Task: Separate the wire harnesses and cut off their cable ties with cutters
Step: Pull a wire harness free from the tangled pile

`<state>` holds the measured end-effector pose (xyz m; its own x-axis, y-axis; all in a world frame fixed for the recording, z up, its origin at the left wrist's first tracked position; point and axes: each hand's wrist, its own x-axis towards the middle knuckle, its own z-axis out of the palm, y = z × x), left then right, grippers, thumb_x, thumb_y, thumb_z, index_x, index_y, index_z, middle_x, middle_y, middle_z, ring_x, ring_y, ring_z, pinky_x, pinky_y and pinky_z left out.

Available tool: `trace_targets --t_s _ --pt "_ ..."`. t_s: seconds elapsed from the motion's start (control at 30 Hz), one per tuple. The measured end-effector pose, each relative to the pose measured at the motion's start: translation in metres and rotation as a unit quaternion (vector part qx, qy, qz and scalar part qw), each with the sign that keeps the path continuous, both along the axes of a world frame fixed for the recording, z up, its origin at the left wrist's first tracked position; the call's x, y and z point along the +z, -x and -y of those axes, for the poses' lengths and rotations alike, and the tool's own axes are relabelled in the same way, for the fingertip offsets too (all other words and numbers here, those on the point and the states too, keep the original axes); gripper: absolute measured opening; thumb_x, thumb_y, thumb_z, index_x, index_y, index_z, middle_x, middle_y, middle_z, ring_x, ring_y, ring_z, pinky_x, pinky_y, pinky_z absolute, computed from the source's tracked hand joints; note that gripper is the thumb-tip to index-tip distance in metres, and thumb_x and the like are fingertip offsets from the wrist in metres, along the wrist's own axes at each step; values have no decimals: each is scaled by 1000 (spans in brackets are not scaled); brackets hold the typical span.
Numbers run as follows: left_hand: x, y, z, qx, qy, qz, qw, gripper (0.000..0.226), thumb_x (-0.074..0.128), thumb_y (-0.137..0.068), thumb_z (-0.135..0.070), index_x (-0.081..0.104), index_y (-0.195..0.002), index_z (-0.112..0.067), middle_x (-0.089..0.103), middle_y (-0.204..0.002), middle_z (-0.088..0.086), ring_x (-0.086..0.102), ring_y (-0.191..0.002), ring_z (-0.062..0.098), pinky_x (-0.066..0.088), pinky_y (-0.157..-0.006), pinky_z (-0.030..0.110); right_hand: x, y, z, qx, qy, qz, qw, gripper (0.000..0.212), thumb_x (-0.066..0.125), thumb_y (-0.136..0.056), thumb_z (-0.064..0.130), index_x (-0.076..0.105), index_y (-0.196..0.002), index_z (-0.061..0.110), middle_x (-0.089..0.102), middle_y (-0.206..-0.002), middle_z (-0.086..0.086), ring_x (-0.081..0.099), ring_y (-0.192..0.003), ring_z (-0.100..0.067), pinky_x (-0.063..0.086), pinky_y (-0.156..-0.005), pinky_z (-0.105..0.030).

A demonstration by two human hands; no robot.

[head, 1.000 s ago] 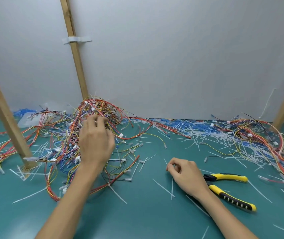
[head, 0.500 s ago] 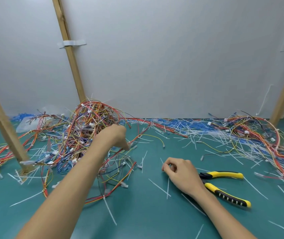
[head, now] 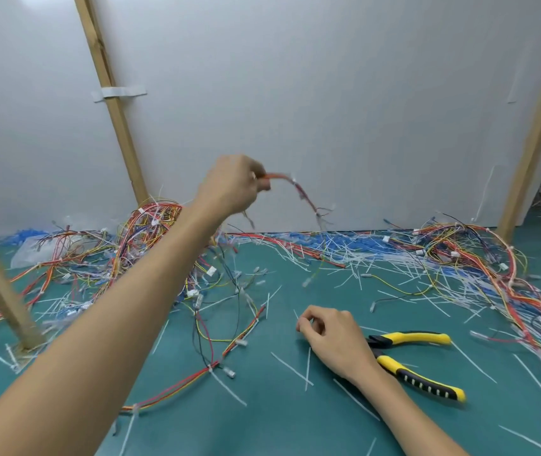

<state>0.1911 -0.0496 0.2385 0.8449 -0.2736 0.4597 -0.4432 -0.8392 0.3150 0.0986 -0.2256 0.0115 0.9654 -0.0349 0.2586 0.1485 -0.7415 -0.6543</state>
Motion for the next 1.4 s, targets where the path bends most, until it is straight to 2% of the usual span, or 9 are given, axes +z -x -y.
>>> trace_targets --t_s 0.17,0.43,0.6,0.7,0.8,0.9,1.07,1.23,1.4 --pt "33 4 23 -51 74 127 988 16 67 -93 -33 76 -104 -25 63 -86 -2 57 -85 20 34 -66 28 2 1 -1 5 -47 32 998 23 56 -95 38 66 -77 29 58 -59 9 50 -58 -12 46 -63 -39" --pt "-45 38 65 -154 -61 19 986 15 72 -89 -25 73 -103 -19 70 -95 0 64 -90 22 50 -77 35 18 6 -1 18 -330 89 940 22 73 -89 42 68 -108 32 61 -66 5 57 -54 -20 45 -47 -28" --pt "-143 89 91 -106 -52 57 991 17 66 -85 -13 62 -100 -17 56 -102 2 61 -89 27 37 -60 37 16 0 9 -14 -310 52 949 21 61 -81 1 61 -82 22 61 -58 9 47 -49 -2 38 -45 -20" --pt "-162 96 81 -149 72 20 986 14 58 -96 -14 67 -107 -11 57 -109 5 58 -100 26 48 -79 41 13 1 12 14 -404 23 914 36 49 -84 -19 62 -77 14 58 -72 -13 52 -71 -18 39 -59 -34" --pt "-174 114 50 -209 125 39 969 31 53 -99 -10 60 -129 -10 51 -132 8 53 -119 21 43 -105 31 16 2 16 75 -491 -27 867 18 57 -89 -2 70 -97 9 63 -90 -16 53 -75 -24 38 -59 -34" --pt "-197 134 14 -208 52 132 968 36 59 -91 -7 60 -126 -15 51 -131 7 53 -115 21 43 -103 31 23 2 22 108 -542 -72 830 26 67 -83 35 77 -101 19 70 -94 -4 56 -65 -12 38 -51 -23" --pt "-218 116 -52 -205 -117 60 970 26 51 -92 -9 61 -114 -19 55 -120 0 54 -110 22 43 -93 34 26 1 22 61 -583 -64 808 24 65 -85 35 72 -101 18 74 -95 0 55 -59 -8 39 -45 -17" --pt "-221 80 -106 -143 -99 20 985 31 54 -87 -1 66 -111 -17 59 -119 0 54 -111 21 42 -94 32 36 -1 48 -10 -647 7 762 15 61 -89 38 68 -92 25 70 -87 11 55 -57 -5 38 -43 -15" --pt "-221 44 -139 -33 -59 9 998 24 58 -86 3 69 -102 -12 62 -105 3 57 -102 28 46 -91 40 36 3 81 -25 -607 24 794 19 52 -98 36 65 -94 23 64 -79 11 50 -61 -9 41 -48 -19"
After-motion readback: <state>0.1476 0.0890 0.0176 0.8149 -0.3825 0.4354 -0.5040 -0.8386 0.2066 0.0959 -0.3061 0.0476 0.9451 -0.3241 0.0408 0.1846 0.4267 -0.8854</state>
